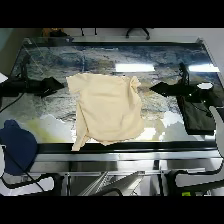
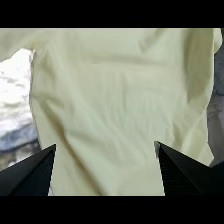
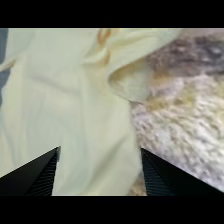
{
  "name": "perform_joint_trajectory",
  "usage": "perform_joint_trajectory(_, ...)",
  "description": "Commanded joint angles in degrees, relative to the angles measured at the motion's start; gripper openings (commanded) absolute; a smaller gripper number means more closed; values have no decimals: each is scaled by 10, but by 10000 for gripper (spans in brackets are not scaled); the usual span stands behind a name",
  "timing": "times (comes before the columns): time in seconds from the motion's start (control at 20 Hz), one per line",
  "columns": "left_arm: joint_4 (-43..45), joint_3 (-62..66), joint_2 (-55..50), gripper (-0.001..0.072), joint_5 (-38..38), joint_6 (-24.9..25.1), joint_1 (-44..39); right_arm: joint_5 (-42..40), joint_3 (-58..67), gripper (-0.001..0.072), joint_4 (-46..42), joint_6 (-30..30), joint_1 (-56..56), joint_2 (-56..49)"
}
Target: Fold the shirts.
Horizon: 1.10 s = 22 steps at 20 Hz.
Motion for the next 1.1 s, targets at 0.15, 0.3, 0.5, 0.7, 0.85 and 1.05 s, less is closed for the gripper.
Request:
perform_joint_trajectory(0.15, 42, -326, 157, 691, -54, -33, 12, -9, -3, 653, -69, 39, 22, -50)
perform_joint_trajectory(0.3, 42, -494, 246, 691, -18, -43, -30, -50, 11, 653, 16, -15, 52, -100)
perform_joint_trajectory(0.5, 42, -613, 338, 691, 64, -90, -90, -91, 94, 648, 118, -52, 90, -185)
perform_joint_trajectory(0.7, 43, -631, 395, 691, 138, -121, -115, -97, 203, 646, 200, -51, 124, -273)
perform_joint_trajectory(0.85, 43, -630, 399, 691, 193, -125, -115, -97, 256, 542, 229, -51, 139, -315)
perform_joint_trajectory(1.05, 42, -626, 321, 622, 242, -123, -115, -95, 264, 23, 229, -51, 136, -325)
